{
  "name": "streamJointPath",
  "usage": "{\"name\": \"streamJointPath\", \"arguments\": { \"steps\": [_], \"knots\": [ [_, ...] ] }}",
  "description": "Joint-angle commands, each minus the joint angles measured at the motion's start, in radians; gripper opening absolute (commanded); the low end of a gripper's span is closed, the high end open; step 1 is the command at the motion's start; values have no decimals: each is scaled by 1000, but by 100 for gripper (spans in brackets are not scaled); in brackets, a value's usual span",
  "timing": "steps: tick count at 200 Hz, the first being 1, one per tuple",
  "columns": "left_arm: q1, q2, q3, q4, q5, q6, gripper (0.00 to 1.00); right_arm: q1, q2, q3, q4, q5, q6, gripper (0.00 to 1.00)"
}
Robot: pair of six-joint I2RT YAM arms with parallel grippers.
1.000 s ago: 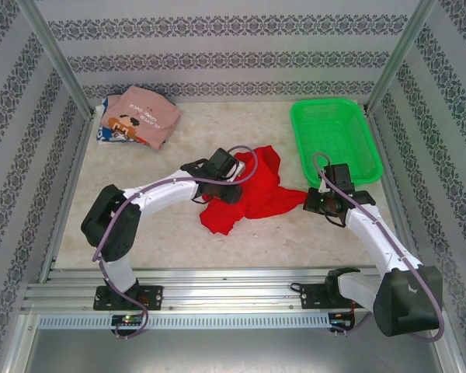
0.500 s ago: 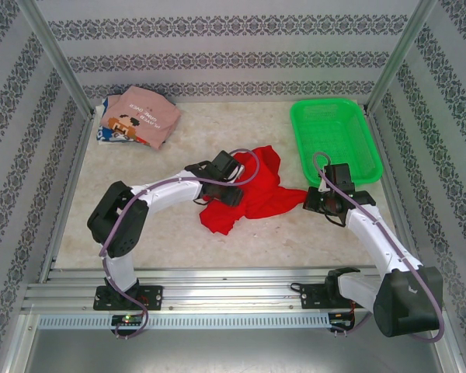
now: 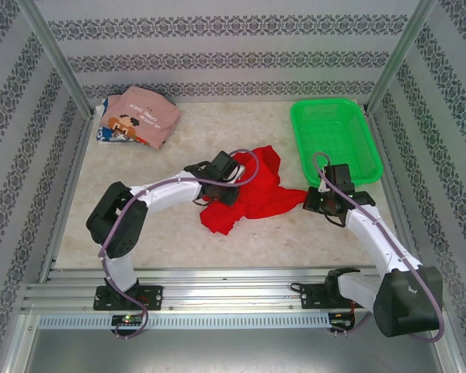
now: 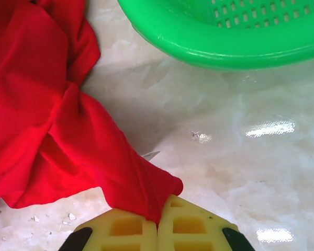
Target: Fold and stack the t-shirts
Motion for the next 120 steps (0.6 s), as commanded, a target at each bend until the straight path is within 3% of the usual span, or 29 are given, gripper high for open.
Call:
{"name": "streamJointPath", "arguments": {
  "steps": [1, 25, 78, 120],
  "knots": [
    [-8, -64, -6, 15, 8, -5, 11, -5, -12, -7, 4, -2, 1, 0],
    [-8, -123, 5, 6, 0, -12, 0, -7, -32, -1, -5, 16, 7, 0],
    [28, -360, 25, -35, -58, -17, 0, -7, -99, 87, -68, 26, 8, 0],
    [119, -559, 123, -118, -143, 13, 0, -9, -123, 225, -99, 52, -1, 0]
  ]
}}
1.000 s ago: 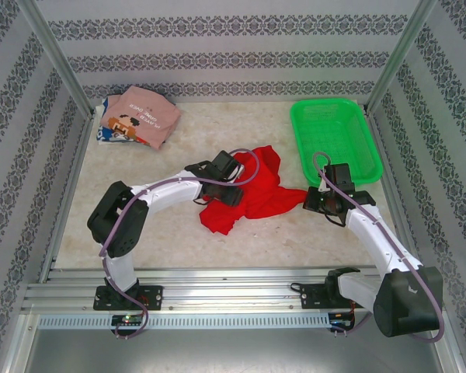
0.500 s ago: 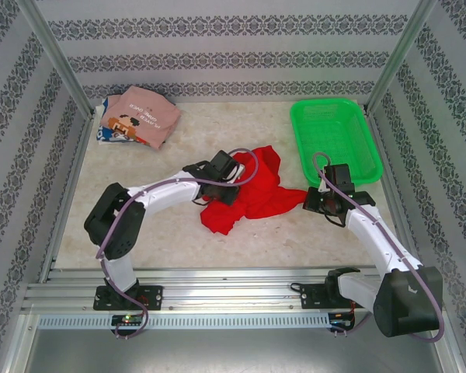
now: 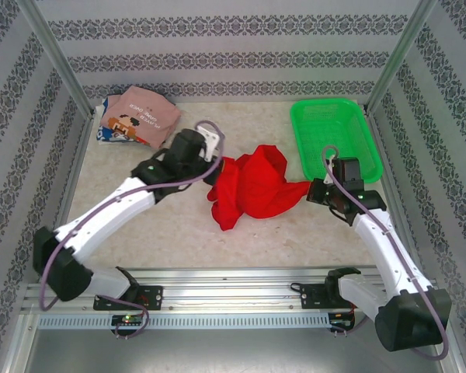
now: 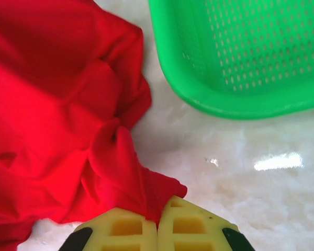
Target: Fold and stack the t-shirts
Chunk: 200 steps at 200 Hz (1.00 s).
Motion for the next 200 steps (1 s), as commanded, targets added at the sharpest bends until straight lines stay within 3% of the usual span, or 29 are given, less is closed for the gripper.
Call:
{"name": "streamJointPath", "arguments": {
  "steps": [1, 64, 98, 159, 200],
  "knots": [
    [66, -98, 83, -71, -75, 18, 0, -10, -23, 104, -28, 43, -1, 0],
    [304, -141, 322, -159, -150, 148, 0, -31, 68, 495, -87, 74, -75, 0],
    [425, -97, 468, -167, -116, 172, 0, -66, 135, 682, -107, 74, -115, 0],
    [555, -18, 698, -193, -91, 224, 0, -116, 225, 920, -115, 29, -138, 0],
    [621, 17, 789, -192, -4, 222, 0, -139, 252, 1004, -70, -83, -117, 0]
  ]
}}
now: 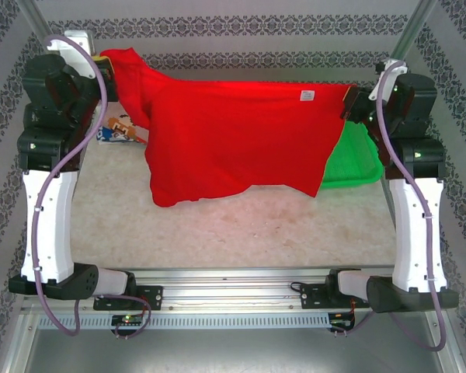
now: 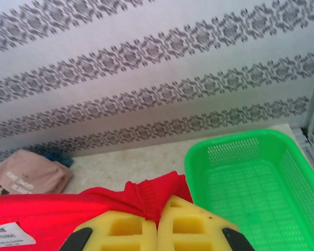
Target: Fold and stack the t-shirts
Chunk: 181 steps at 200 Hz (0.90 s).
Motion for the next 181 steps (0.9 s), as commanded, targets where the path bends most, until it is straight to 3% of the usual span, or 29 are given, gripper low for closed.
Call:
{"name": "streamJointPath", "arguments": {
  "steps": [1, 74, 181],
  "knots": [
    [49, 6, 48, 7, 52, 24, 0, -25, 6, 51, 52, -65, 0, 0],
    [126, -34, 44, 82, 168, 44, 0, -59, -16, 118, 70, -133, 3, 0],
    [126, -173, 98, 93, 210, 0, 0, -69, -191, 58, 28, -256, 58, 0]
  ]
}}
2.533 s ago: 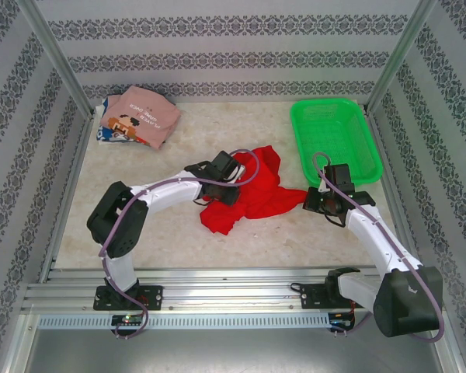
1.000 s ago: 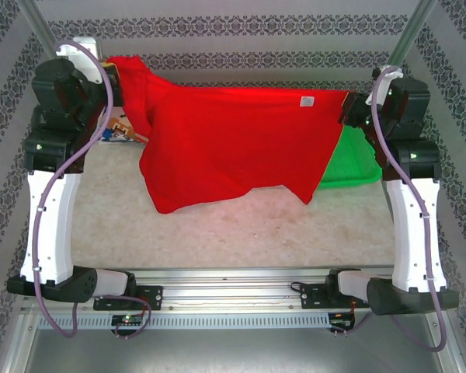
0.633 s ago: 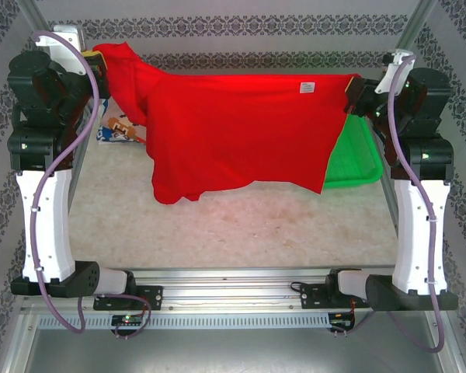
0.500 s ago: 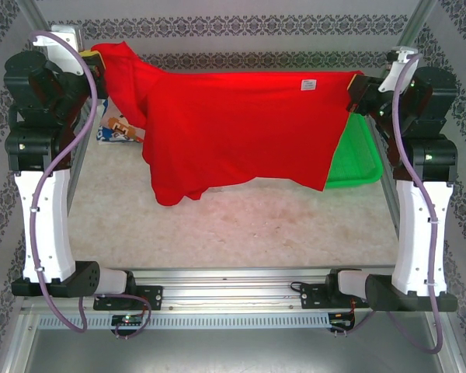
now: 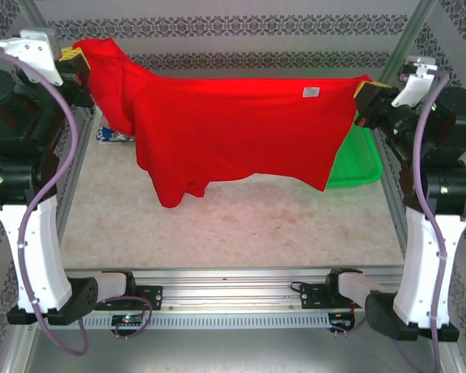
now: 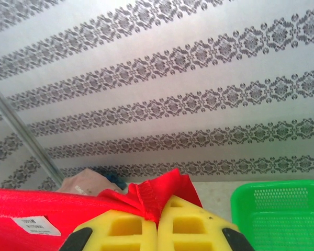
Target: Fold and stack the t-shirts
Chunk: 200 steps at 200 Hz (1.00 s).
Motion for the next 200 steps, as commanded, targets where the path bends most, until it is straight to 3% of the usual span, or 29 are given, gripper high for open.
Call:
{"name": "streamJointPath", "arguments": {
  "steps": [1, 93, 154, 200],
  "knots": [
    [16, -48, 42, 72, 8, -14, 0, -13, -48, -8, 8, -35, 27, 0],
    [16, -56, 146, 14, 7, -8, 0, -13, -162, -8, -136, -89, 61, 0],
    [16, -44, 315, -9, 37, -35, 0, -13, -196, 33, -119, -182, 120, 0],
    [14, -86, 322, -11, 28, -27, 0, -12, -208, 99, -155, -218, 144, 0]
  ]
}}
